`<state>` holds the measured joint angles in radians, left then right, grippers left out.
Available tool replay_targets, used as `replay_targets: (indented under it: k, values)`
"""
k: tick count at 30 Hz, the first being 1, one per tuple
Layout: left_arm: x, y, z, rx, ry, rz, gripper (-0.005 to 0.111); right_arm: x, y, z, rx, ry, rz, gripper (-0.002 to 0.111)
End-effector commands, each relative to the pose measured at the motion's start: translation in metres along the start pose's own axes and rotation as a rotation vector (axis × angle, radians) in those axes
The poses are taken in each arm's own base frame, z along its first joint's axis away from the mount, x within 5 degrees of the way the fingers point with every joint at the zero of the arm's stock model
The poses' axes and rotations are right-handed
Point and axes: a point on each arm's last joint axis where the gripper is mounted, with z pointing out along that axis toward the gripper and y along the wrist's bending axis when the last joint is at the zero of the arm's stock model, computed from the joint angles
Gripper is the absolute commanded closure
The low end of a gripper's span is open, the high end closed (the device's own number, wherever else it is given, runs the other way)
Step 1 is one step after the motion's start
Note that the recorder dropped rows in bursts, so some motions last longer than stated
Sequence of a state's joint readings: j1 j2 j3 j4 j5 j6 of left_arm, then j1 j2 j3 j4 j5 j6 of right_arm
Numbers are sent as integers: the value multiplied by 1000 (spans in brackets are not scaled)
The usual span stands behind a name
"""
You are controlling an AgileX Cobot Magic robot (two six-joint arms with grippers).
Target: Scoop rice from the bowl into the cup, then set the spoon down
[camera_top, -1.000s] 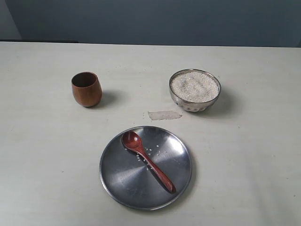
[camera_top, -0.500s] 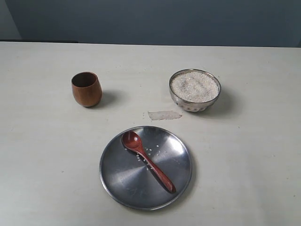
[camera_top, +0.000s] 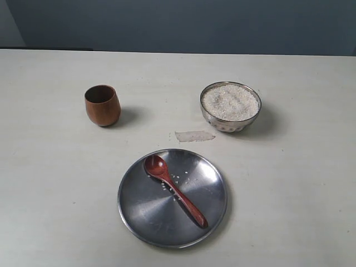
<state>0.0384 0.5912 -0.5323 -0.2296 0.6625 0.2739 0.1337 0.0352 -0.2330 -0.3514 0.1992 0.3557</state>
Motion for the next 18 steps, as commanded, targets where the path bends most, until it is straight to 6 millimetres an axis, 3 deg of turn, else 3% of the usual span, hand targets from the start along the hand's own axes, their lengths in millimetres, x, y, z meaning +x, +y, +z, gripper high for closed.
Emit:
replay_targets:
  k: [1, 7, 18]
  values:
    - [-2, -1, -1, 4, -9, 3, 106, 3, -1, -2, 19, 54, 30, 74]
    - [-2, -1, -1, 4, -9, 3, 106, 14, 1, -1, -9, 117, -1, 74]
    - [-2, -1, -1, 4, -9, 3, 106, 56, -1, 4, 2, 239, -76, 74]
